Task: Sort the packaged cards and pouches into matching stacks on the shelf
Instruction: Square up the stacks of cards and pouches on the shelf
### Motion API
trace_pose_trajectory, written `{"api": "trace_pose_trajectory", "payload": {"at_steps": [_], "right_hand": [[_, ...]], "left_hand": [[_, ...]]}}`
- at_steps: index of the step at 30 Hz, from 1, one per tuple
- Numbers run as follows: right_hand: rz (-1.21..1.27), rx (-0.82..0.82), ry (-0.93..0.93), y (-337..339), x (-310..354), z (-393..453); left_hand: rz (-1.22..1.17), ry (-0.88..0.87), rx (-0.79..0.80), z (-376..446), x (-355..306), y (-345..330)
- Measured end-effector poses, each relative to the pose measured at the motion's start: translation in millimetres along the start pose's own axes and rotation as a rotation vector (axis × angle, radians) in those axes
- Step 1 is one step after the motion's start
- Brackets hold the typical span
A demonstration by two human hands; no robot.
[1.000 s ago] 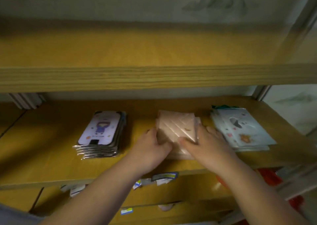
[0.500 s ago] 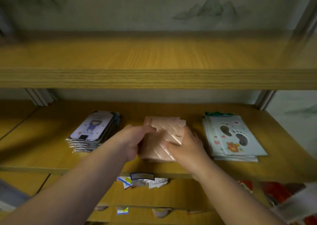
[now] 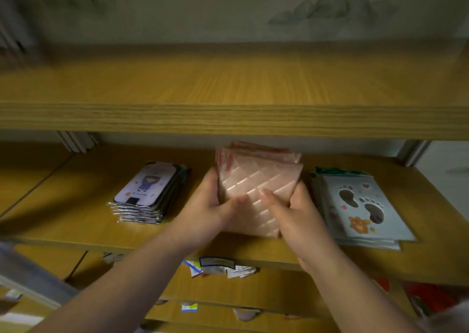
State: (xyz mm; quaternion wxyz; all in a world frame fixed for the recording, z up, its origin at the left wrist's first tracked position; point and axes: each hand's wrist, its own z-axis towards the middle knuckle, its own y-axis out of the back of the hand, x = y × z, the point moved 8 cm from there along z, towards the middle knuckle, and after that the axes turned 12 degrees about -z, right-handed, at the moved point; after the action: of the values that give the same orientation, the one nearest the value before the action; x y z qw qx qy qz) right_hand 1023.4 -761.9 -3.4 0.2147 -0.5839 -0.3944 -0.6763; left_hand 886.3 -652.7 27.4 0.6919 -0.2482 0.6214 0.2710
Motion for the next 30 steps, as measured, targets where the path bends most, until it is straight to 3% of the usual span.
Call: {"api": "trace_pose_trajectory", "payload": {"at_steps": [4, 9, 14, 18, 23, 30], "right_hand": [[-0.042, 0.014, 0.163, -14.4, 4.5, -0.3], [-0.157, -0.016, 0.179, -28.6, -10.6, -1.1], [-0.235, -0.122, 0.057, -20.2, -3.3, 15.0], [-0.275, -0.005, -0.157, -34.1, -3.0, 36.8], [-0.537, 0.015, -0.291, -39.1, -6.4, 47.9], [-0.763, -0.179, -0.125, -14.9, 8.1, 35.0]], "left_hand": [[0.180, -0.160, 0.027, -4.6, -0.1, 5.7], [0.245, -0.131, 0.054, -4.8, 18.5, 8.9], [0.149, -0.021, 0.005, 2.5, 19.3, 21.6], [0.501, 0.153, -0.092, 14.5, 27.0, 43.2], [0.661, 0.298, -0.055, 19.9, 40.1, 43.3], [0.700, 0.091, -0.085, 12.3, 17.5, 31.8]]}}
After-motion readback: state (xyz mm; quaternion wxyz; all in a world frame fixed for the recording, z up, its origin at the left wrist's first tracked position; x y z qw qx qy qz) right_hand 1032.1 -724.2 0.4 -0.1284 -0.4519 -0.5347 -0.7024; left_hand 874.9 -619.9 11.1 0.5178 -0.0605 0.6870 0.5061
